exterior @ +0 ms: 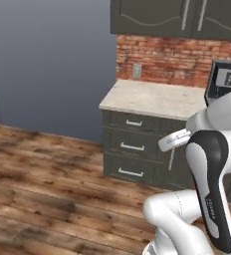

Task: Place the pitcher and cup on the dining counter for serving.

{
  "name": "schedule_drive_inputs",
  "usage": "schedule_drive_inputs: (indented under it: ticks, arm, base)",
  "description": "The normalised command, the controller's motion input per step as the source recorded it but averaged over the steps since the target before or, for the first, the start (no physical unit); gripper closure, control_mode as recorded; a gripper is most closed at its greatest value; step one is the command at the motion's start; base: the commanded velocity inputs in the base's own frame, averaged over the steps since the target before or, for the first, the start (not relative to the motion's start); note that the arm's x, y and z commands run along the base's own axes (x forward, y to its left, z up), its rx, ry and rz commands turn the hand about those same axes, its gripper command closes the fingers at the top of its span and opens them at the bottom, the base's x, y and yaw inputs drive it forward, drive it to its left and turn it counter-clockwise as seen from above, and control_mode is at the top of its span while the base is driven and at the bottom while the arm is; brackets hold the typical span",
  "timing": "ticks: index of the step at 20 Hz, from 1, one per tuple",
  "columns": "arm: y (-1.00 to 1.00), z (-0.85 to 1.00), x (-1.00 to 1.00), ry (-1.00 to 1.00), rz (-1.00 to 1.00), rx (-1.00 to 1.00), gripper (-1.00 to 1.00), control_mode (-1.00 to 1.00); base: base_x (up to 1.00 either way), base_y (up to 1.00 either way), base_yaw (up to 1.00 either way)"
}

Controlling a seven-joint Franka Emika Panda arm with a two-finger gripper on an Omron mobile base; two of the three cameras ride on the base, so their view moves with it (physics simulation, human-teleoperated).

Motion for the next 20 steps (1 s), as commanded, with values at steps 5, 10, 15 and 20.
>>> schedule_drive_inputs:
  ticks: [5,10,15,20]
  arm:
    - [0.0,0.0,0.0,0.0,0.0,0.0,-1.0,1.0]
    - [0.0,0.0,0.0,0.0,0.0,0.0,-1.0,1.0]
    - [0.0,0.0,0.0,0.0,0.0,0.0,-1.0,1.0]
    - [0.0,0.0,0.0,0.0,0.0,0.0,-1.0,1.0]
  base:
    - [0.0,-0.93,-0.69]
    - [0.0,-1.0,-0.67]
    - [0.05,-0.97,-0.65]
    - [0.49,-0.56,-0.6]
